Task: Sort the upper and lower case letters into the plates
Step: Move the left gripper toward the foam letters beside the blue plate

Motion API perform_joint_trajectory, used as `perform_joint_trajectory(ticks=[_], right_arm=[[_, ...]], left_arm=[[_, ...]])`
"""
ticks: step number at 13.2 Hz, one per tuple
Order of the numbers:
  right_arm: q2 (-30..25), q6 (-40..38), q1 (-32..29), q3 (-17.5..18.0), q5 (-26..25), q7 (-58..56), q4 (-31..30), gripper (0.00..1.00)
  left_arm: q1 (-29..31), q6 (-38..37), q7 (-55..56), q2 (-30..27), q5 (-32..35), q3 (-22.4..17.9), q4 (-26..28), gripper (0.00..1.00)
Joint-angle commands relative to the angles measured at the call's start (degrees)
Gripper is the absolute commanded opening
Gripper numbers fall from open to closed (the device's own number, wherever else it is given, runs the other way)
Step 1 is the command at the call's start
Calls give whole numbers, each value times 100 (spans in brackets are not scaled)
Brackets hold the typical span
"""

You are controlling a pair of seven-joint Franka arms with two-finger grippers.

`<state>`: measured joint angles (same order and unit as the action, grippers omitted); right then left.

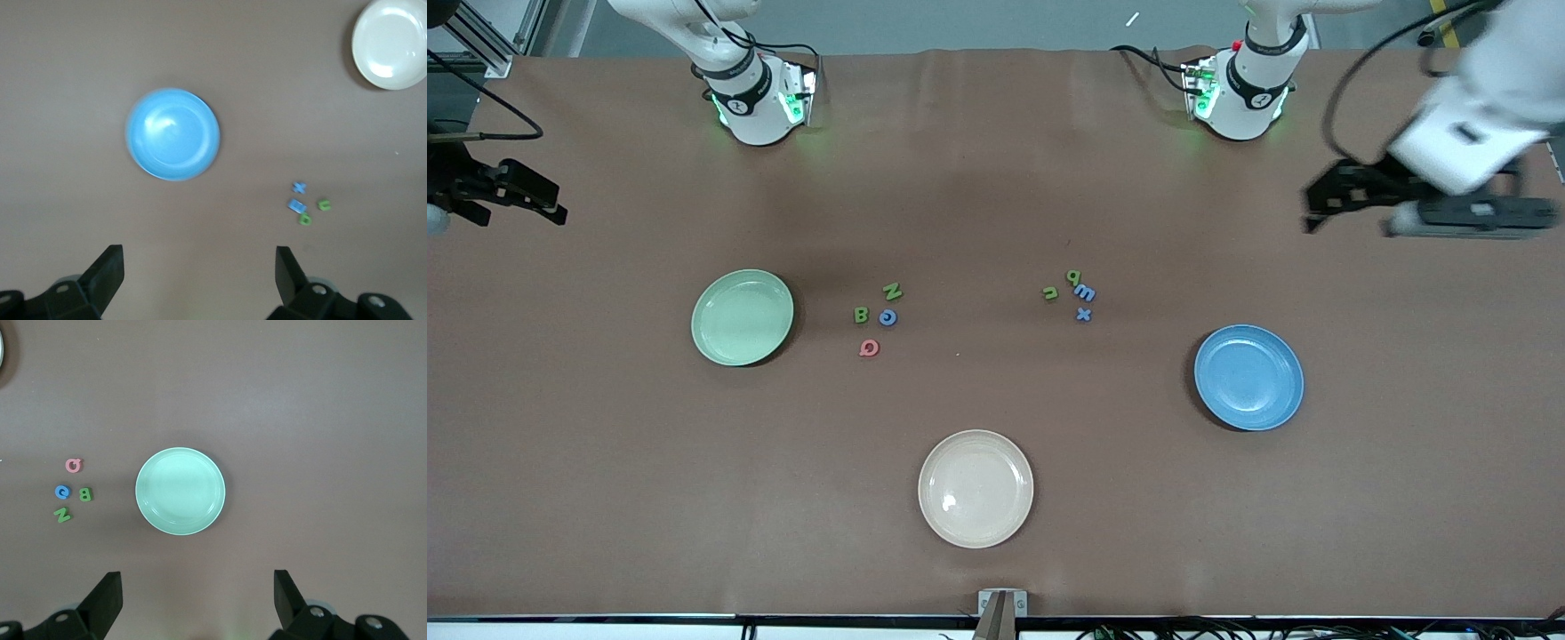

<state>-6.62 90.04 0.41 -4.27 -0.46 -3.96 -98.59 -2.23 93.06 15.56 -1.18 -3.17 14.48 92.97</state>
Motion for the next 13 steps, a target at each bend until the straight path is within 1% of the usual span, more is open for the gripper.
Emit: perform_joint_trajectory(ticks=[1, 2, 3, 4, 5, 6, 7, 9, 10, 12, 13], right_arm=[[-190, 49, -32, 32, 11, -52, -187, 100], [-199, 49, -32, 32, 11, -52, -187, 100], [-199, 49, -32, 32, 11, -52, -187, 100], [-199, 49, -32, 41, 11, -52, -187, 100], [-199, 66, -32, 41, 19, -52, -187, 100], [-199, 66, -32, 41, 37, -52, -187, 100], [-199, 66, -32, 41, 63, -52, -187, 100], [-199, 58, -32, 41, 125, -52, -187, 100], [-199, 58, -24, 41, 125, -52, -187, 100], [-199, 40, -24, 41, 125, -52, -178, 100], [-190, 23, -23, 49, 125, -52, -178, 100]], left_arm=[[3, 80, 1093, 433, 9, 895, 55, 100], [3, 316, 1533, 504, 18, 1229, 220, 100], [3, 719, 2016, 505, 19, 1511, 526, 100], [-5, 1053, 2421, 513, 97, 1731, 791, 100], [-75, 1352, 2790, 540, 219, 1864, 1054, 100], [-267, 1730, 3238, 618, 403, 1900, 1370, 100], [-452, 2012, 3669, 723, 588, 1900, 1556, 100], [-699, 2417, 4504, 1066, 1071, 1900, 1777, 100], [-743, 2532, 4708, 1224, 1195, 1900, 1812, 100], [-761, 2804, 4824, 1584, 1240, 1900, 1839, 100], [-753, 3049, 4850, 1638, 1258, 1900, 2013, 100]])
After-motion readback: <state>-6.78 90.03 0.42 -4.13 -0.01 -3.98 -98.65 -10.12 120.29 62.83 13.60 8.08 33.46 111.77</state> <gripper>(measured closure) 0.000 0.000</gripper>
